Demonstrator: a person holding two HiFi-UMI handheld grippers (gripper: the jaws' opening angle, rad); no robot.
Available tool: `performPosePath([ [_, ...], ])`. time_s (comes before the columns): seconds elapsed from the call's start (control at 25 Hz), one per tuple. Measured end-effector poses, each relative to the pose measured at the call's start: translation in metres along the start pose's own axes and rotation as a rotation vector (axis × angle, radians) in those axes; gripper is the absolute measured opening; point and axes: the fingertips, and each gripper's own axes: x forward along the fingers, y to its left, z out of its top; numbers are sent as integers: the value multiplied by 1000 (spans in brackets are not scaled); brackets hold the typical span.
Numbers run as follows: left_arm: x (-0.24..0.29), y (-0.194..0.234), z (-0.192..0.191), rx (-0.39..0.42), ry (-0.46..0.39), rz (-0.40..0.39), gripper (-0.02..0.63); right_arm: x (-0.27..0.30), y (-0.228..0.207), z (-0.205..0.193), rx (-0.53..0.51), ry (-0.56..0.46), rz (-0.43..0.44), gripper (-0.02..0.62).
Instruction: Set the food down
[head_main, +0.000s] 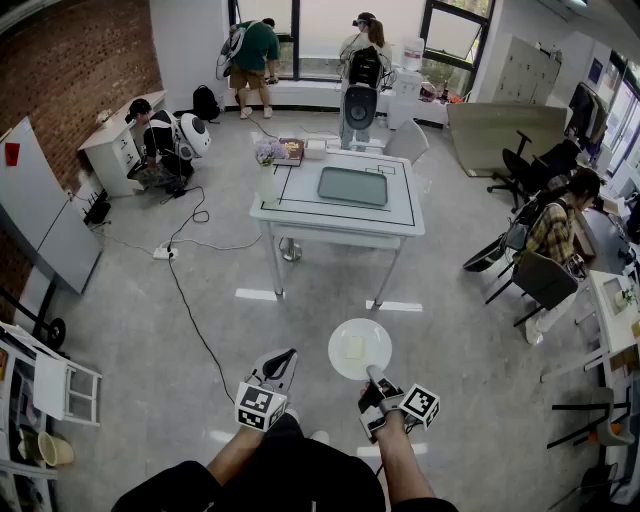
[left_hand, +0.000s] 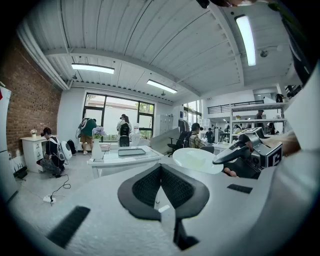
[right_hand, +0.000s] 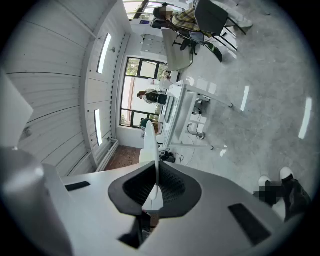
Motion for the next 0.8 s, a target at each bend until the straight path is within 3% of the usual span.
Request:
performPosePath([
  [0.48, 5, -22, -2, 9, 15, -31, 6, -15, -10, 1, 8, 4, -19, 17],
  [0.8, 9, -34, 1, 21, 20, -37, 6, -19, -6, 1, 21, 14, 14, 17],
])
